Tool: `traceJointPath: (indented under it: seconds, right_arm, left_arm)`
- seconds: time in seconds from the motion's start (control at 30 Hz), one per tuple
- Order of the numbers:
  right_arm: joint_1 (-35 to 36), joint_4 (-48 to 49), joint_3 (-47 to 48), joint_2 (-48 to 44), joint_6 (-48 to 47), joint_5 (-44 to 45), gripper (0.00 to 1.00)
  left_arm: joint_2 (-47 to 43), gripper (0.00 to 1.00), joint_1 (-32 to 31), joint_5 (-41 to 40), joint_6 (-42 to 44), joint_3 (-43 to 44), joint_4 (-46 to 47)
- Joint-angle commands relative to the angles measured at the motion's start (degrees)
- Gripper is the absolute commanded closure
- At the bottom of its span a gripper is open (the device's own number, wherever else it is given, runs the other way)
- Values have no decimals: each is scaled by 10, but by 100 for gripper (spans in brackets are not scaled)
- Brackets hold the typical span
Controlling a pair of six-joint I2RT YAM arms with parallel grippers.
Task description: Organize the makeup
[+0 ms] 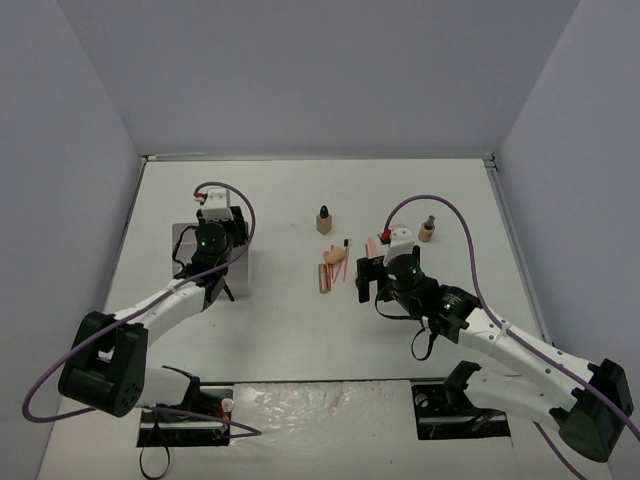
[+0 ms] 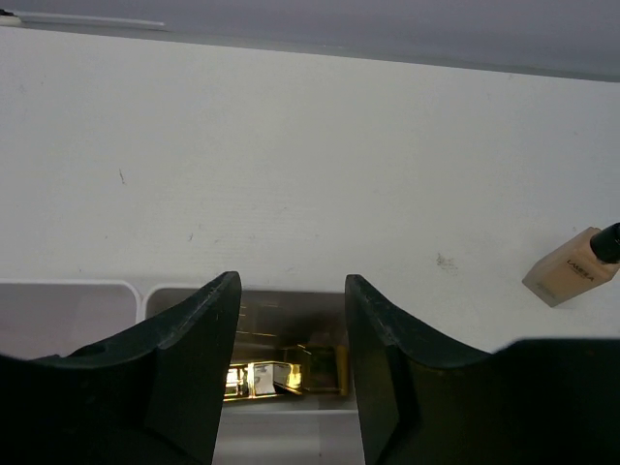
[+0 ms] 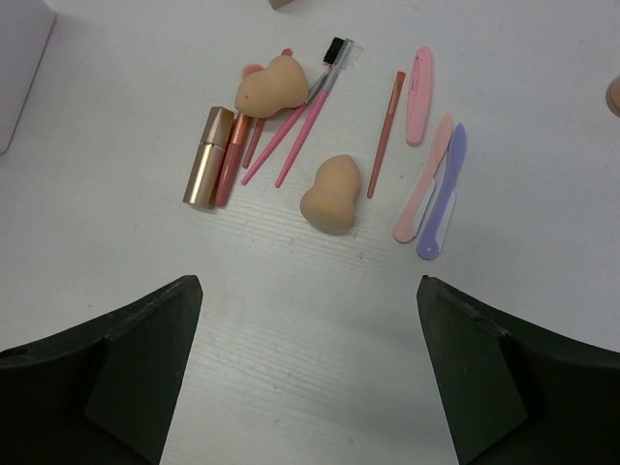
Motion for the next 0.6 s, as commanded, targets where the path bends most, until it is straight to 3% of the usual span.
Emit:
traceJointPath:
  seconds: [0.0, 0.13, 0.23, 0.33, 0.47, 0.57]
  right_arm:
    - [-3, 33, 2, 2, 2, -1, 10]
    - [-3, 34, 4, 3, 0, 0, 10]
    - [-3, 34, 9, -1, 0, 2, 10]
    - [-3, 34, 12, -3, 0, 6, 10]
    - [-3, 31, 16, -5, 2, 19, 10]
    - [-3, 31, 17, -9, 3, 24, 10]
  left_arm:
    - [-54, 54, 4, 8, -12, 44, -23]
    - [-93, 52, 1, 17, -34, 76, -125]
    - [-95, 42, -5, 32, -95, 159, -268]
    - [-69, 35, -17, 73, -147, 237, -429]
    - [-5, 30, -63, 124, -188, 336, -565]
    - [39, 25, -99, 142, -214, 375, -613]
